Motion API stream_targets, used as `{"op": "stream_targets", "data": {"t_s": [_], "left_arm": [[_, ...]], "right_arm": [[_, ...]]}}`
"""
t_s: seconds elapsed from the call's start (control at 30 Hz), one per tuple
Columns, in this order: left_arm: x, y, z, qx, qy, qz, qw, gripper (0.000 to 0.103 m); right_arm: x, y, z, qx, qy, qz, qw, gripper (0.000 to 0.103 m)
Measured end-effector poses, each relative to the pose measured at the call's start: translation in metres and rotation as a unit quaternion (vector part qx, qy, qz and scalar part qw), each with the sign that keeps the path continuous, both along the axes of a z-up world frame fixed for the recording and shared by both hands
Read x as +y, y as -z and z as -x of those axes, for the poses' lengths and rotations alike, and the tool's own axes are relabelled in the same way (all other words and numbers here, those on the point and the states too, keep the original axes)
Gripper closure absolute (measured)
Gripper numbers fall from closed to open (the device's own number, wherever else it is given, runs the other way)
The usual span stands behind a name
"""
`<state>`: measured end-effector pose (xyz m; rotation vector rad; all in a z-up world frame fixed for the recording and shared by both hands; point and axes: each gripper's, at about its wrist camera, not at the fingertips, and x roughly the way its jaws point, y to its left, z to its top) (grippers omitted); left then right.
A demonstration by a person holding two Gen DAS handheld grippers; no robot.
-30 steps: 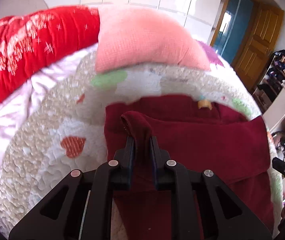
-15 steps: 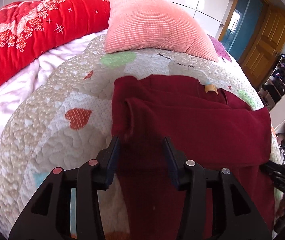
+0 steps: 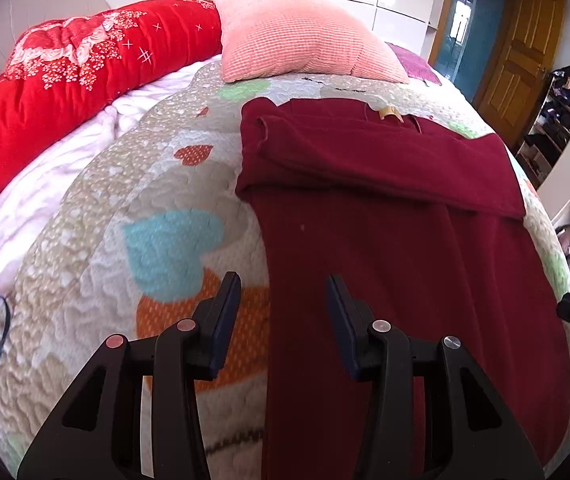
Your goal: Fold small clothes
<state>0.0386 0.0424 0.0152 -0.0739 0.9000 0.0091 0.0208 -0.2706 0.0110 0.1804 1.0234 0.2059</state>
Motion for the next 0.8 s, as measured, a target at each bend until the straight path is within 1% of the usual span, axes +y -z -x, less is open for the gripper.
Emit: {"op": "stream_targets", "data": {"t_s": [0.03,0.07,0.1,0.13,0.17,0.2,0.27,0.3,0.4,0.43,0.47,0.5,0.53,0.57,0.7,0.8], "left_arm": [[0.0,0.0,0.005,0.001,0.0,0.001,1.0,0.059],[0.0,0.0,0.011,0.005,0.0,0.004,1.0,0.059],[0.0,0.001,0.017,0.011,0.001,0.008,0.9999,0.059],[0.001,0.002,0.022,0.015,0.002,0.012,0.9998,0.059],[0.002,0.002,0.031,0.019,0.002,0.019,0.9996,0.059],[0.003,0.002,0.037,0.021,0.002,0.025,0.9995,0.059],[0.005,0.002,0.053,0.025,0.006,0.041,0.9988,0.059],[0.007,0.003,0.063,0.029,0.004,0.048,0.9984,0.059],[0.011,0.005,0.085,0.036,0.007,0.07,0.9969,0.059],[0.012,0.006,0.092,0.037,0.007,0.074,0.9965,0.057],[0.014,0.008,0.099,0.041,0.006,0.076,0.9962,0.055],[0.016,0.01,0.106,0.047,0.006,0.08,0.9957,0.051],[0.017,0.013,0.112,0.051,0.01,0.087,0.9948,0.047],[0.018,0.016,0.117,0.055,0.012,0.095,0.9939,0.045],[0.016,0.027,0.132,0.075,0.022,0.117,0.99,0.044],[0.014,0.035,0.138,0.087,0.023,0.126,0.9879,0.039]], "right_arm": [[-0.001,0.005,0.008,0.006,0.003,-0.004,1.0,0.042],[-0.003,0.014,0.013,0.018,0.003,-0.013,1.0,0.047],[-0.004,0.022,0.016,0.029,-0.004,-0.017,0.999,0.056],[-0.003,0.025,0.021,0.021,-0.02,-0.005,1.0,0.08],[0.0,0.022,0.026,0.003,-0.034,0.016,0.999,0.095],[-0.001,0.017,0.033,-0.01,-0.042,0.027,0.999,0.095],[-0.01,0.006,0.042,-0.027,-0.024,0.006,0.999,0.095],[-0.014,0.003,0.046,-0.03,-0.018,-0.004,0.999,0.095],[-0.023,-0.002,0.064,-0.036,0.001,-0.004,0.999,0.095],[-0.026,-0.003,0.071,-0.036,0.004,-0.011,0.999,0.093],[-0.029,-0.003,0.078,-0.033,0.003,-0.022,0.999,0.086],[-0.031,-0.002,0.083,-0.029,-0.002,-0.032,0.999,0.078],[-0.029,-0.002,0.087,-0.023,-0.008,-0.046,0.999,0.052],[-0.031,0.0,0.095,-0.017,-0.012,-0.059,0.998,0.046],[-0.037,0.008,0.123,0.008,-0.013,-0.076,0.997,0.046],[-0.045,0.016,0.139,0.021,-0.009,-0.116,0.993,0.046]]}}
